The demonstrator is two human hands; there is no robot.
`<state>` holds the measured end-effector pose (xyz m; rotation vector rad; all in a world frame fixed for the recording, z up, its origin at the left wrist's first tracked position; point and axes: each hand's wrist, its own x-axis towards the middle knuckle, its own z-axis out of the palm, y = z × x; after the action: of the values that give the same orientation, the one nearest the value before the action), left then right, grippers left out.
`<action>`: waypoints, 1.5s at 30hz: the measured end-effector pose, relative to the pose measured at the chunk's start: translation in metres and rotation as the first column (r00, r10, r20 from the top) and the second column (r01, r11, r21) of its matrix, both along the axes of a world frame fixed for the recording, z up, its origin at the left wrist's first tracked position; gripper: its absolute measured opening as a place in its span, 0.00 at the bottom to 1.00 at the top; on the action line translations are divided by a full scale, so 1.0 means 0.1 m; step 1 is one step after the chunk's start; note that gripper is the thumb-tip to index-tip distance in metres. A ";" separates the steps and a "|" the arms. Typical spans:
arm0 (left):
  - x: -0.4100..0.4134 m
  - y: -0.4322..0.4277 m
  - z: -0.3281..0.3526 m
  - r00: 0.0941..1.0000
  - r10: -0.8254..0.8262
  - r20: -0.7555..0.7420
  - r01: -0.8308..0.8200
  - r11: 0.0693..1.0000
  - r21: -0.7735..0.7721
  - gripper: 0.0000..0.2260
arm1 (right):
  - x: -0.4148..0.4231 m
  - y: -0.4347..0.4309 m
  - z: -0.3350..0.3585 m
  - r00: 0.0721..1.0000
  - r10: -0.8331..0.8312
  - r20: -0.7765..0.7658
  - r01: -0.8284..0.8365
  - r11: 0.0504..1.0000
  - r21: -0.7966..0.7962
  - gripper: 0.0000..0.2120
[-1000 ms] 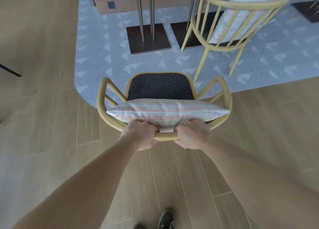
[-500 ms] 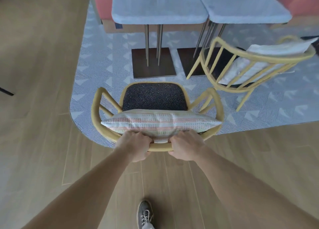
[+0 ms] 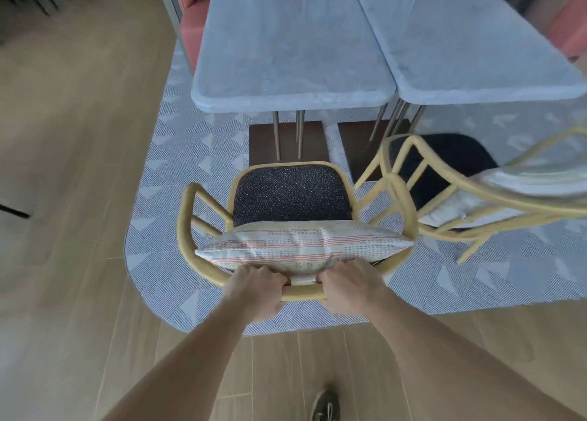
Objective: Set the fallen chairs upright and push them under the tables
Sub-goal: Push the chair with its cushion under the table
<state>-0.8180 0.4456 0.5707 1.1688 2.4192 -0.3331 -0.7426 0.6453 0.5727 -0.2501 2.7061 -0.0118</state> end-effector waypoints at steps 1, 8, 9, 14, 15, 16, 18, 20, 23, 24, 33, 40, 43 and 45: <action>-0.10 0.09 -0.01 1.000 0.006 0.004 -0.006 1.000 0.001 0.14 | -0.11 0.10 0.00 1.000 0.004 0.004 -0.004 1.000 -0.001 0.15; -0.73 0.50 -0.09 0.999 0.038 -0.012 -0.038 0.999 0.021 0.15 | -0.79 0.57 -0.03 0.999 0.039 -0.024 -0.039 0.999 0.027 0.12; -0.81 0.53 -0.09 0.999 0.045 -0.012 -0.044 0.999 0.029 0.14 | -0.89 0.60 -0.02 0.999 0.042 -0.026 -0.041 0.999 0.030 0.12; -1.22 0.59 -0.08 0.999 0.042 0.018 -0.043 0.997 0.066 0.14 | -1.27 0.66 0.05 1.000 -0.011 0.010 0.011 1.000 -0.006 0.11; -1.28 0.57 -0.09 0.999 0.028 0.020 -0.029 0.998 0.062 0.15 | -1.32 0.64 0.05 1.000 -0.020 0.014 0.020 1.000 -0.016 0.11; -1.35 0.54 -0.09 1.000 0.012 0.023 -0.014 0.998 0.058 0.15 | -1.36 0.60 0.04 1.000 -0.021 0.014 0.021 0.999 -0.026 0.10; -1.45 0.46 -0.06 0.999 -0.005 0.047 0.003 0.999 0.040 0.15 | -1.41 0.51 0.04 1.000 -0.025 0.018 0.026 0.999 -0.048 0.10; -1.52 0.40 -0.03 0.999 -0.007 0.050 0.005 1.000 0.030 0.15 | -1.47 0.43 0.05 0.999 -0.042 0.024 0.043 0.998 -0.053 0.10; -1.62 0.33 -0.01 0.999 0.008 0.044 -0.009 1.000 0.013 0.14 | -1.54 0.34 0.03 0.998 -0.048 0.035 0.050 0.997 -0.055 0.11; -1.64 0.30 -0.01 0.999 0.008 0.038 -0.008 1.000 0.006 0.14 | -1.55 0.30 0.02 0.998 -0.049 0.031 0.051 0.997 -0.050 0.10; -1.28 0.41 -0.04 1.000 -0.011 0.015 0.011 0.999 0.030 0.14 | -1.25 0.39 -0.04 0.994 -0.088 0.061 0.088 0.996 -0.009 0.11; -1.00 0.45 -0.06 1.000 -0.008 -0.013 0.009 1.000 0.022 0.14 | -0.98 0.44 -0.04 0.995 -0.083 0.048 0.083 0.997 0.003 0.12; -1.00 0.45 -0.07 0.999 0.017 -0.027 -0.016 0.999 0.029 0.14 | -0.99 0.45 -0.05 0.998 -0.056 0.030 0.056 0.998 0.000 0.14; -1.00 0.47 -0.08 0.999 0.033 -0.026 -0.032 0.999 0.034 0.14 | -1.01 0.47 -0.05 0.999 -0.036 0.024 0.036 0.999 0.002 0.14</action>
<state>-0.9181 0.4925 0.5630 1.1454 2.4728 -0.3007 -0.8438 0.6926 0.5675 -0.1995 2.6861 -0.0231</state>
